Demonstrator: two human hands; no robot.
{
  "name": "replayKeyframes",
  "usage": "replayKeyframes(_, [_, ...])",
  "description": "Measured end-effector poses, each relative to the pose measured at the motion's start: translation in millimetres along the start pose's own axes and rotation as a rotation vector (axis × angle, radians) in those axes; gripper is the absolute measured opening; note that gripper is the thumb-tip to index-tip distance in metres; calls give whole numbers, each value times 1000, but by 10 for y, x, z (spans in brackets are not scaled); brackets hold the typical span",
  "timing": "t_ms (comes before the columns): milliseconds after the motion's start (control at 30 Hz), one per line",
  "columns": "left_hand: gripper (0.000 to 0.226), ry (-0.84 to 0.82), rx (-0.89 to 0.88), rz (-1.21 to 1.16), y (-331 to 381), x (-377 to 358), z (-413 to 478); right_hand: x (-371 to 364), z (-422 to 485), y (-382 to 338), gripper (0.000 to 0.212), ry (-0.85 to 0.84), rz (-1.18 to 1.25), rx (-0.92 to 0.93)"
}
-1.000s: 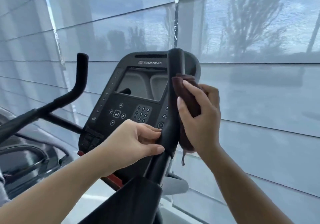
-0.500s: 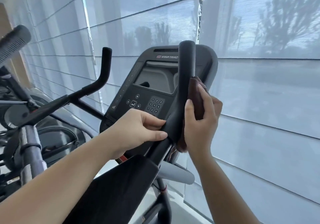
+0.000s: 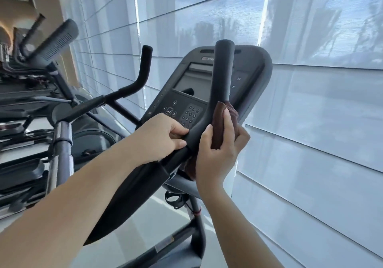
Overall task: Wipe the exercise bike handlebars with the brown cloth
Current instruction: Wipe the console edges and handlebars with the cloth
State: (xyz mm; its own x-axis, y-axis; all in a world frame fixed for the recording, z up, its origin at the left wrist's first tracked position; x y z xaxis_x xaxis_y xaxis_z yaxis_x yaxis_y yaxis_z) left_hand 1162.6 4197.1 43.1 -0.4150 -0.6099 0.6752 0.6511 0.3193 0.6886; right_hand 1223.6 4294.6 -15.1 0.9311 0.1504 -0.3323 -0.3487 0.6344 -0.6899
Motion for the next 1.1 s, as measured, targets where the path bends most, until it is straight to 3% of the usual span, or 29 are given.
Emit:
replayKeyframes(200, [28,7,100,-136,95,-11,-51,242,290,98,41,-239,1,163])
replayKeyframes(300, [21,95,58,-105,221,-108,-25,210,692,51,39,-229,64,259])
replayKeyframes(400, [30,192,42,26,374,-229,55,-11,1213,-35,37,-246,114,323])
replayKeyframes(567, [21,393,82,152,541,-422,227,-216,1536,82,43,-534,325,195])
replayKeyframes(800, [30,562,167,130,500,-554,237,-20,754,402,46,-370,478,73])
replayKeyframes(900, [28,647,165,110,475,-617,215,29,704,457,44,-395,542,16])
replayKeyframes(1100, [31,736,202,23,446,-707,215,-70,1337,516,39,-498,628,76])
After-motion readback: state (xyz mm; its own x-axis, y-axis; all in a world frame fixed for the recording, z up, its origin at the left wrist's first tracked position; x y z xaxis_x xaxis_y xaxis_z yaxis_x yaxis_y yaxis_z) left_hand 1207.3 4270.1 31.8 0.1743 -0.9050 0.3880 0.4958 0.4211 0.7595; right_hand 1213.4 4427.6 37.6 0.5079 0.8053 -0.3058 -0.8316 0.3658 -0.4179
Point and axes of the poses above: each hand's wrist, its own z-axis towards the middle knuckle, its own x-axis out of the back of the hand, y = z × x, the point moved 2 cm from there along z, towards the middle knuckle, and after that the axes turned 2 degrees about y, right-handed, at the moved point
